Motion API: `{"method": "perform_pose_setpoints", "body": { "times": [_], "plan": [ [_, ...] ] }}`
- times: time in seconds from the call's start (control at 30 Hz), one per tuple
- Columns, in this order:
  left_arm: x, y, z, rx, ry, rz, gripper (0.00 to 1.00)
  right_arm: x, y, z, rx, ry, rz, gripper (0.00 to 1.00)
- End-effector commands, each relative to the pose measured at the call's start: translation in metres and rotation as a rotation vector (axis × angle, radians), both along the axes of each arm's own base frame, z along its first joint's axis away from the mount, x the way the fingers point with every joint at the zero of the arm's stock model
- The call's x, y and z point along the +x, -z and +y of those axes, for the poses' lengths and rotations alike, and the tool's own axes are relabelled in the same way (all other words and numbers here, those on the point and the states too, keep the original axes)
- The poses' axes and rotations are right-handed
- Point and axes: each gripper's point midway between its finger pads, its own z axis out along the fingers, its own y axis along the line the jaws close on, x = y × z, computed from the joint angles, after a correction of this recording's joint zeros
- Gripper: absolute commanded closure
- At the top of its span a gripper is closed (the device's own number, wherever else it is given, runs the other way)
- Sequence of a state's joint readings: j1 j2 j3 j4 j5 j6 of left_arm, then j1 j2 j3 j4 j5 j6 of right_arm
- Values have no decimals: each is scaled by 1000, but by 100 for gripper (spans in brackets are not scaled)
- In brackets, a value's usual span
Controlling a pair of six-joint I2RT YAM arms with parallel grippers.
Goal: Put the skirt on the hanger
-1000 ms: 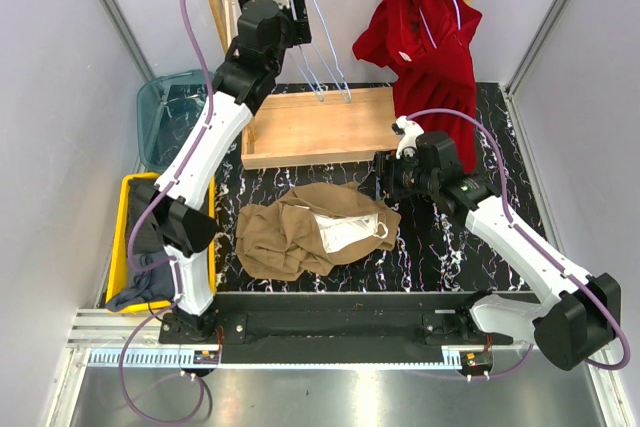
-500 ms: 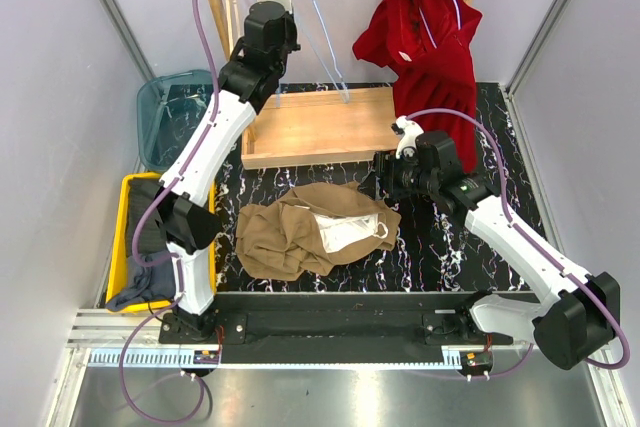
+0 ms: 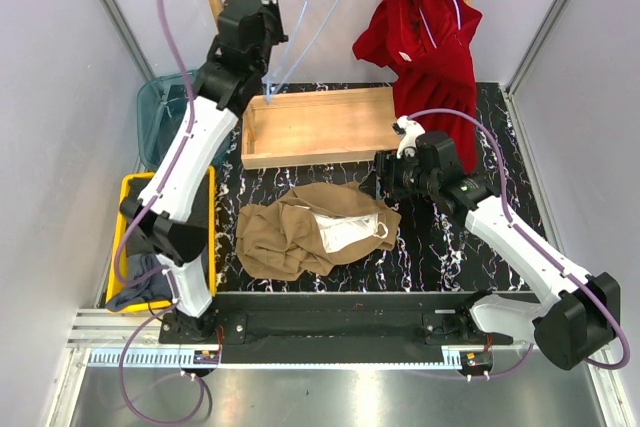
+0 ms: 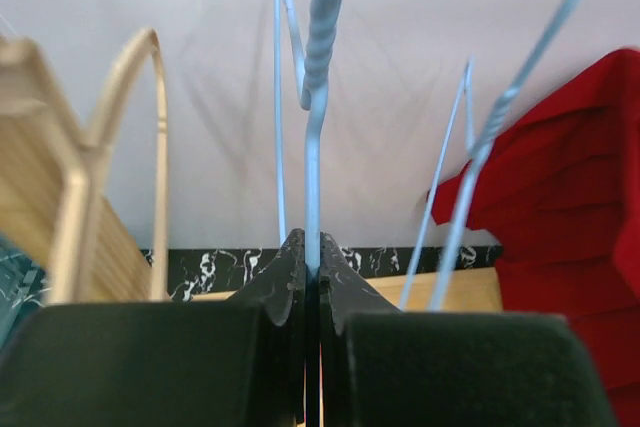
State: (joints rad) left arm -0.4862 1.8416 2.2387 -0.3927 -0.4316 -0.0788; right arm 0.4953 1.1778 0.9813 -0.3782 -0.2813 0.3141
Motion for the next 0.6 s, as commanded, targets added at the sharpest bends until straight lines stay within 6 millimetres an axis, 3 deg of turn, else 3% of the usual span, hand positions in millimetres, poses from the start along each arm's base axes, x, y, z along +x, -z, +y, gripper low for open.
{"method": "perform_pose_setpoints", "body": {
  "times": [0.0,0.03,0.07,0.1,0.17,0.2,0.23,0.27,0.3,0.37,0.4,0.47,0.5,0.57],
  "plan": [
    [-40,-65,8,-60,75,-137,100,8,-21,-3,32,35,-73,23],
    [-48,-66,8,-54,95,-130,100,8,-22,-4,31,40,-79,15],
    [-54,-60,4,-34,137,-105,100,10,-25,-8,25,61,-93,1],
    [-68,-67,9,-30,151,-113,100,9,-27,-10,22,67,-105,0],
    [-80,-47,9,-4,185,-57,100,8,-31,-15,13,78,-134,0],
    [-100,-57,17,-11,197,-79,100,8,-32,-17,1,75,-150,0],
    [-103,-39,16,1,212,-38,100,8,-35,-18,-1,76,-162,0],
    [-113,-33,14,3,247,-21,100,9,-36,-19,-7,80,-172,0],
    [-133,-42,20,-8,264,-39,100,9,-35,-20,-17,77,-177,0],
    [-149,-23,20,0,306,13,100,8,-35,-20,-21,63,-177,0],
    [-168,-31,26,-16,321,-5,100,7,-34,-19,-24,59,-172,0],
    [-187,-15,26,-14,370,45,100,4,-34,-18,-18,47,-158,6],
    [-205,-21,34,-22,378,27,100,2,-32,-17,-17,43,-148,7],
    [-224,-7,39,-34,398,73,100,-4,-30,-18,-16,42,-115,9]
  ]
}}
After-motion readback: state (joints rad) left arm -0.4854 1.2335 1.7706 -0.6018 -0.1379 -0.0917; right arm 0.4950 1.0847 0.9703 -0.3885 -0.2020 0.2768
